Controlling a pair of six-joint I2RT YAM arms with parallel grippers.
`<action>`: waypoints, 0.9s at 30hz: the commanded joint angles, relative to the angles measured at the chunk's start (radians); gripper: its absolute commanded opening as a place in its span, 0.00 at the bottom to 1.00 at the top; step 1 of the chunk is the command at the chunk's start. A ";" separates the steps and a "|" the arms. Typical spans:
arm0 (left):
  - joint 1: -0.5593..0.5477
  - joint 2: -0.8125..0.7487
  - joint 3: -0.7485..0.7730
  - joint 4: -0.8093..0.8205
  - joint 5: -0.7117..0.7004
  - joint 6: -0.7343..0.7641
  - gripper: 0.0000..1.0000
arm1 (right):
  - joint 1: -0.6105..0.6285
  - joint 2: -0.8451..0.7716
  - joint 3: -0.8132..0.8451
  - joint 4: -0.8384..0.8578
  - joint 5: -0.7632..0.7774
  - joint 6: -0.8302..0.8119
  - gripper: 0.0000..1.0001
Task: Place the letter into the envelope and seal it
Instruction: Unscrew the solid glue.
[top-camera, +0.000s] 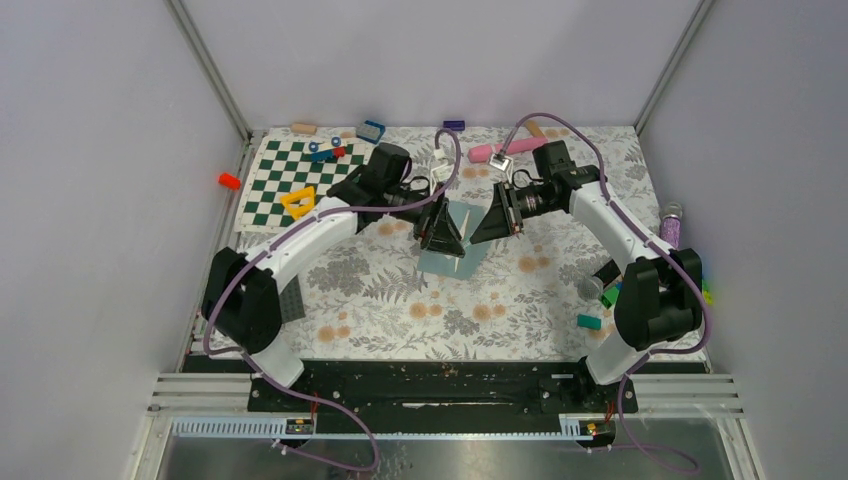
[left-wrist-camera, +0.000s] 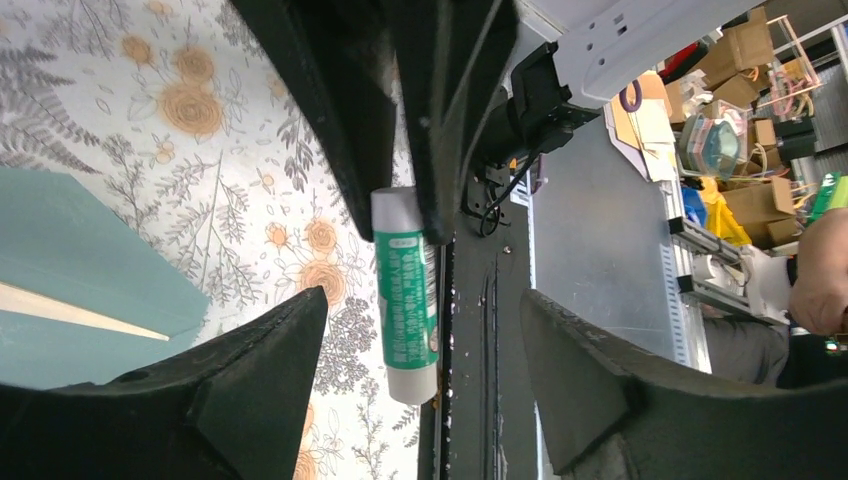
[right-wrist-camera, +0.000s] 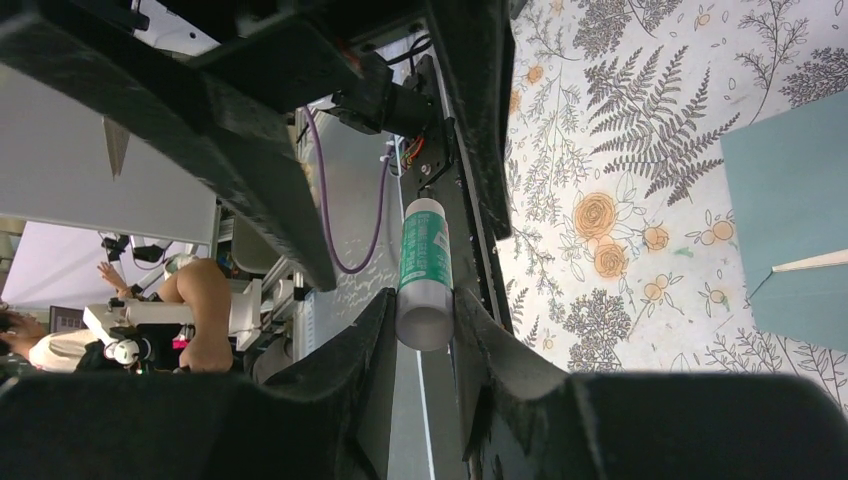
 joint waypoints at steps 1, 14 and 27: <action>-0.013 0.048 0.046 -0.048 0.009 0.059 0.67 | -0.010 -0.013 -0.007 0.019 -0.036 -0.008 0.05; -0.019 0.053 0.069 -0.053 0.055 0.060 0.45 | -0.012 0.014 -0.011 0.028 -0.014 0.004 0.05; -0.019 0.055 0.069 -0.050 0.100 0.054 0.10 | -0.012 0.014 -0.007 0.022 -0.004 -0.017 0.45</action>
